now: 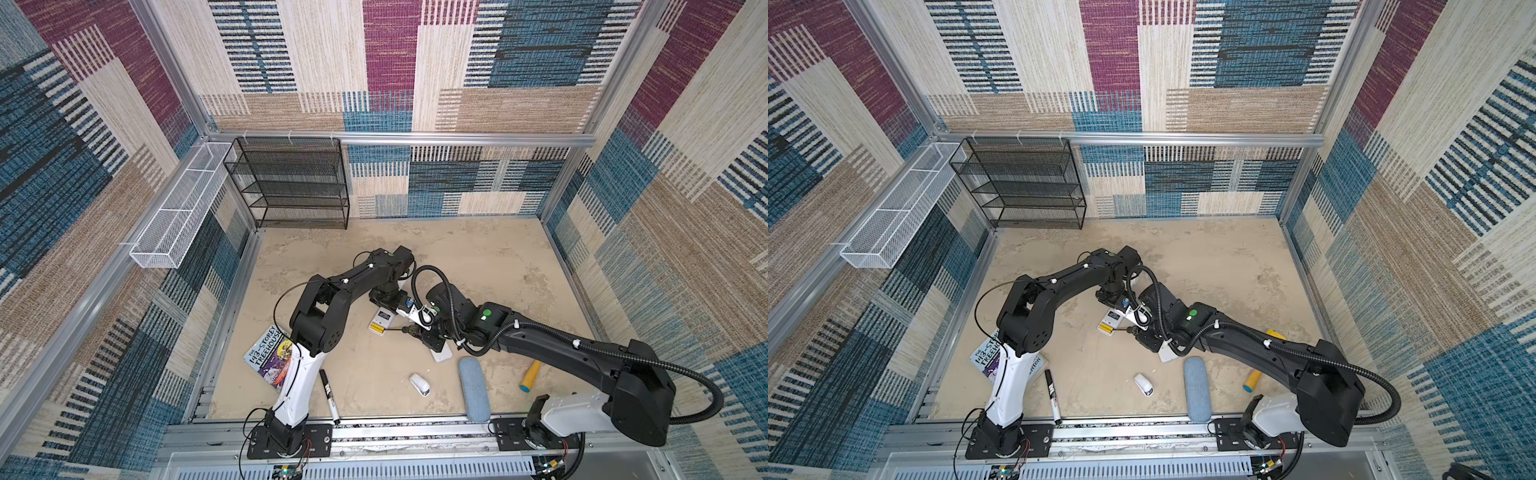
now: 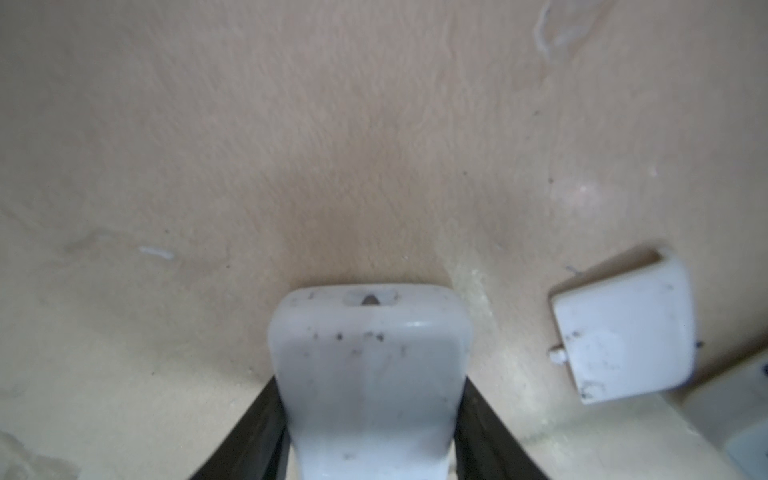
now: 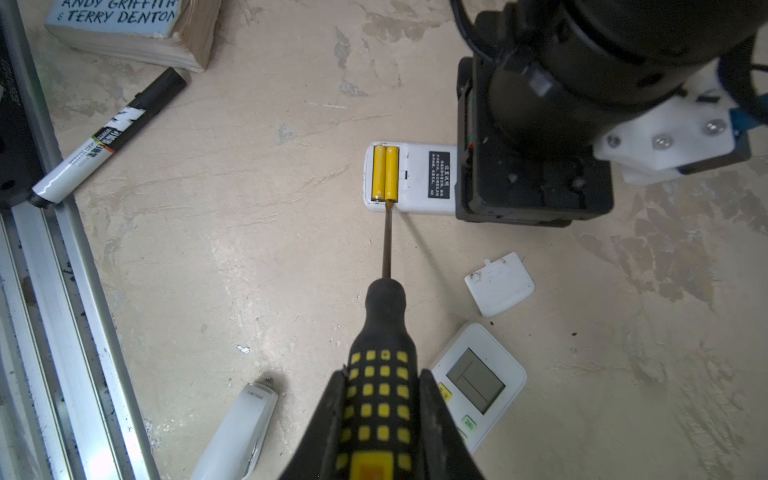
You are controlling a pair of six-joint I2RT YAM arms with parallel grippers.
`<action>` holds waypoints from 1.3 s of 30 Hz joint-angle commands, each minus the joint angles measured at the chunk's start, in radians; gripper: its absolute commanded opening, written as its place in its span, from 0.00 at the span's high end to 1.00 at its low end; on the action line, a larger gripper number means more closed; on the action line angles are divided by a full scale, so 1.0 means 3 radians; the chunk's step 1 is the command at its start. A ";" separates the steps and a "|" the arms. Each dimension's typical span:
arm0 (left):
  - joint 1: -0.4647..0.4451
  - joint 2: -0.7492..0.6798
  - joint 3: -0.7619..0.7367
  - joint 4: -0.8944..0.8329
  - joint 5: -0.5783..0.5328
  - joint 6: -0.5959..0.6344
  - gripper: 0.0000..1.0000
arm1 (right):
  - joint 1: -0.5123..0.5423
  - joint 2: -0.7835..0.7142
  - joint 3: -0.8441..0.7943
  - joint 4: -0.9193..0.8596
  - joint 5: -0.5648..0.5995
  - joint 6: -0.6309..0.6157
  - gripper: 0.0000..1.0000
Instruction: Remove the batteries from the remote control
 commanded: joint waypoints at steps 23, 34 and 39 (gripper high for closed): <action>0.0080 0.0252 -0.0177 -0.0215 0.0233 0.0118 0.81 | 0.0193 -0.0350 -0.1327 0.1965 0.0317 0.1204 1.00; 0.0084 0.0270 -0.0178 -0.0211 0.0284 0.0113 0.81 | 0.0200 -0.0404 -0.1669 0.2435 0.0298 0.1387 1.00; 0.0084 0.0288 -0.0173 -0.0206 0.0320 0.0108 0.81 | 0.0200 -0.0430 -0.1839 0.2676 0.0279 0.1422 1.00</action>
